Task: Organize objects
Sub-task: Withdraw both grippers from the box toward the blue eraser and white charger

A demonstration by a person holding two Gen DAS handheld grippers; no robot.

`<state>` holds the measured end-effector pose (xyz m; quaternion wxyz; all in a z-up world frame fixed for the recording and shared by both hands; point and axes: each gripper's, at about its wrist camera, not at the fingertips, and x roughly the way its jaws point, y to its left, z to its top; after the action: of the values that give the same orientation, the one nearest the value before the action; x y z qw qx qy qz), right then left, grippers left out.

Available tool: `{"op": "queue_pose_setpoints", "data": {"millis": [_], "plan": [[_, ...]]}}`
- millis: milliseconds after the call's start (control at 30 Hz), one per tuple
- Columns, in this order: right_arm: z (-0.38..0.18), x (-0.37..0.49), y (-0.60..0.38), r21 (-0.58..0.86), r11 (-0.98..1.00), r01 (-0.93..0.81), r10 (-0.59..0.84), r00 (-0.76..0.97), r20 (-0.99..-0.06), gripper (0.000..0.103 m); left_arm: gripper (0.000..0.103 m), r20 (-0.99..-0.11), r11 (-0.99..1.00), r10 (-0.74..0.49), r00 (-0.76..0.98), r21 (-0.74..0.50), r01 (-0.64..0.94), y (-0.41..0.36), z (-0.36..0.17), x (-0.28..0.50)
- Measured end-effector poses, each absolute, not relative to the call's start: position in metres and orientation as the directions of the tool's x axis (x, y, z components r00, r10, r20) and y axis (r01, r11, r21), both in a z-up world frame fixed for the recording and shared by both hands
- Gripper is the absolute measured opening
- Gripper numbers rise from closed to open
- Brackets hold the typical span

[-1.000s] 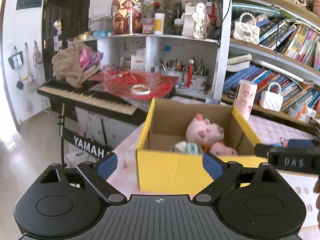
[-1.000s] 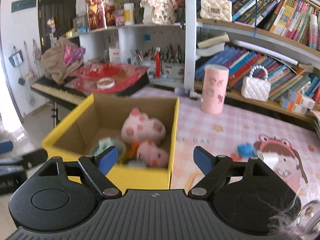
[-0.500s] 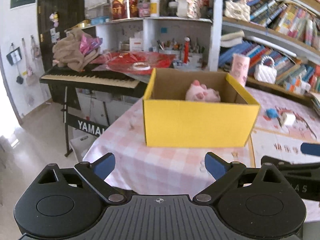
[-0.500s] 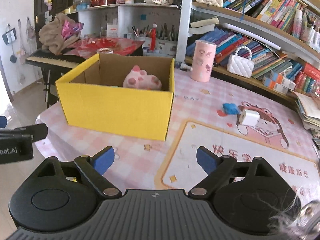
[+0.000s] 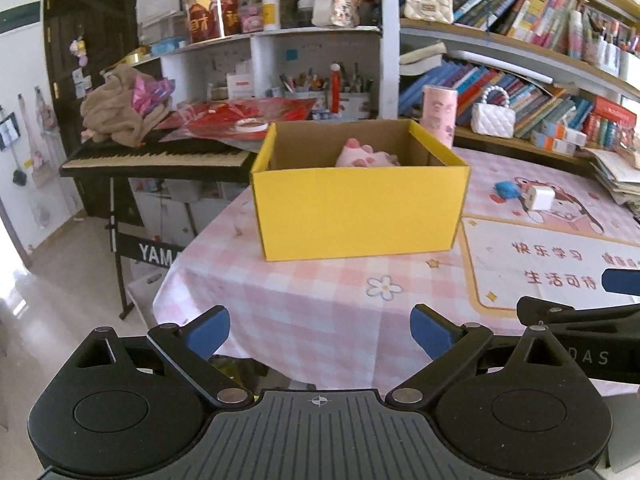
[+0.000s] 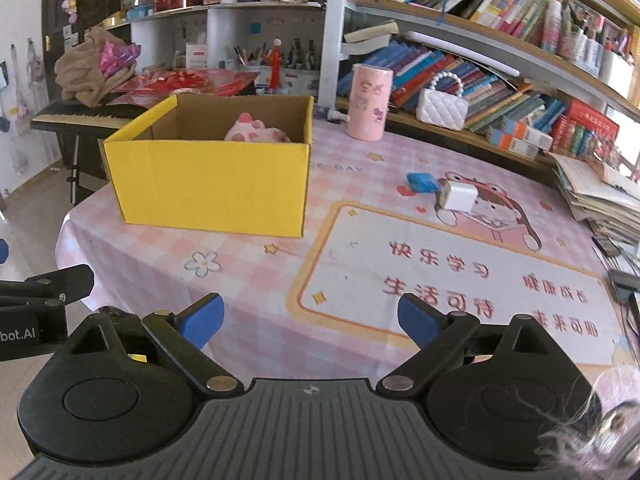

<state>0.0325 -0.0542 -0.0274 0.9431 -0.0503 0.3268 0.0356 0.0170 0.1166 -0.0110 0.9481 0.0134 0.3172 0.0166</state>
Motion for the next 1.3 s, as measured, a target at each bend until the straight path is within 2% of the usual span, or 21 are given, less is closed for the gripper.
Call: {"op": "queue_pose_setpoints", "data": {"millis": [700,967,1300], "plan": [[-0.034,0.000,-0.130,-0.064,0.987,0.149,-0.156,0.757,-0.634,0.096,0.099,-0.627,0.978,-0.147,0.765,0.024,0.208,0.045,-0.018,0.032],[-0.035,0.007,-0.166,-0.062,0.972,0.226,-0.212,0.732,-0.648,0.096,0.099,-0.636,0.958,-0.205,0.744,0.025,0.285,0.005,-0.020,0.051],[-0.037,0.039,-0.211,-0.072,0.963,0.261,-0.240,0.701,-0.671,0.097,0.099,-0.653,0.951,-0.231,0.721,0.004,0.309,-0.038,-0.027,0.087]]}}
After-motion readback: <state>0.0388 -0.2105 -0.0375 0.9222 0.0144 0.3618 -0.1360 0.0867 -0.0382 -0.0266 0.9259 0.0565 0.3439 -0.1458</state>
